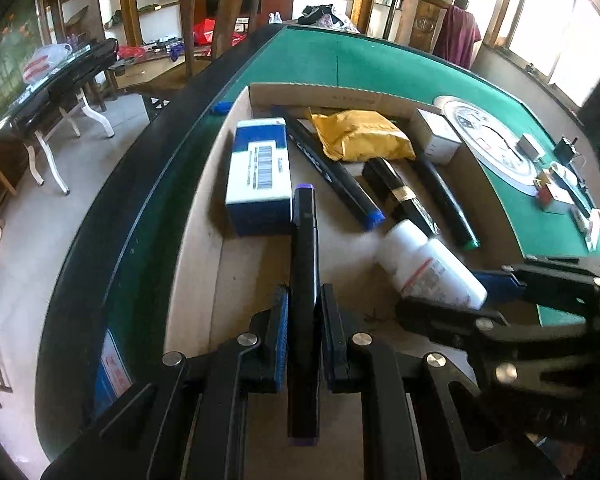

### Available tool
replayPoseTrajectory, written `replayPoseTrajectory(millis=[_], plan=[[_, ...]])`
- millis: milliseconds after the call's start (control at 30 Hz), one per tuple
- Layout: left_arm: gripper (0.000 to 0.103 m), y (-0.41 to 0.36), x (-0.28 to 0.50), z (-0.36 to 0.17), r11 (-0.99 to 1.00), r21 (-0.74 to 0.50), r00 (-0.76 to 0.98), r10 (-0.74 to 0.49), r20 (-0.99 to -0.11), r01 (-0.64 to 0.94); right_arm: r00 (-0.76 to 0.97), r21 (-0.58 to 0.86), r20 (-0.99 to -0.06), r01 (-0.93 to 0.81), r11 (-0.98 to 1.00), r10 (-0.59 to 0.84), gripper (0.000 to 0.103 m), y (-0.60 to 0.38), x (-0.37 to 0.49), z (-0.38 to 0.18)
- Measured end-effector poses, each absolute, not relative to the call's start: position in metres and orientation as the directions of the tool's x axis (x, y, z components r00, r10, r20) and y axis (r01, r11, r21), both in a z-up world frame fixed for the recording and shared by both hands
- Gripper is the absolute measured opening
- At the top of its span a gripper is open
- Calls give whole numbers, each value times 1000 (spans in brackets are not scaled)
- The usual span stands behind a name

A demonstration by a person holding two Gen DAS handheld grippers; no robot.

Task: Organize objects
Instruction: 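Release the marker and the white pill bottle into the box with both grippers, then move both grippers back to the pile and grasp the red-white glue box with the left gripper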

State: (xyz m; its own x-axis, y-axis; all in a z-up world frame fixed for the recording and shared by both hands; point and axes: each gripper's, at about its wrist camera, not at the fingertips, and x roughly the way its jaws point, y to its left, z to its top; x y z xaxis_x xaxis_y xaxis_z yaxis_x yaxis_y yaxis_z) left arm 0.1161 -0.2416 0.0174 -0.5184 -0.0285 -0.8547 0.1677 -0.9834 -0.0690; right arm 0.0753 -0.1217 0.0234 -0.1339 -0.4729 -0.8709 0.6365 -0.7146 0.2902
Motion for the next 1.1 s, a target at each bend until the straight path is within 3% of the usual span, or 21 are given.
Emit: replayPoseTrajectory(millis=[367, 433, 567, 600, 700, 800, 900, 933, 1000, 1100], plan=[[14, -246, 113, 33, -968, -98, -556, -49, -830, 232, -172, 264, -870, 629, -731, -462, 34, -117, 75, 26], [19, -246, 120, 41, -965, -118, -578, -41, -815, 235, -164, 281, -862, 631, -723, -479, 35, -114, 76, 29], [47, -242, 135, 65, -957, -152, -647, -45, -761, 246, -204, 295, -826, 639, -710, -526, 40, -98, 82, 47], [50, -241, 139, 71, -955, -166, -665, -41, -746, 246, -215, 294, -817, 643, -707, -535, 46, -93, 83, 53], [53, -235, 149, 102, -954, -203, -729, -22, -685, 220, -260, 266, -801, 653, -710, -539, 49, -73, 91, 71], [62, -218, 163, 139, -966, -213, -794, 12, -607, 148, -303, 203, -814, 652, -731, -496, 51, -48, 93, 92], [67, -197, 175, 184, -973, -226, -854, 74, -515, 52, -401, 49, -830, 638, -768, -387, 53, -17, 99, 120], [68, -192, 178, 195, -974, -224, -865, 85, -494, 32, -465, -34, -820, 622, -783, -334, 53, 4, 97, 135], [79, -178, 179, 222, -982, -190, -888, 96, -450, -10, -568, -157, -782, 577, -802, -256, 53, 44, 102, 168], [84, -155, 171, 269, -994, -106, -919, 52, -391, -11, -698, -273, -701, 454, -848, -147, 53, 95, 105, 235]])
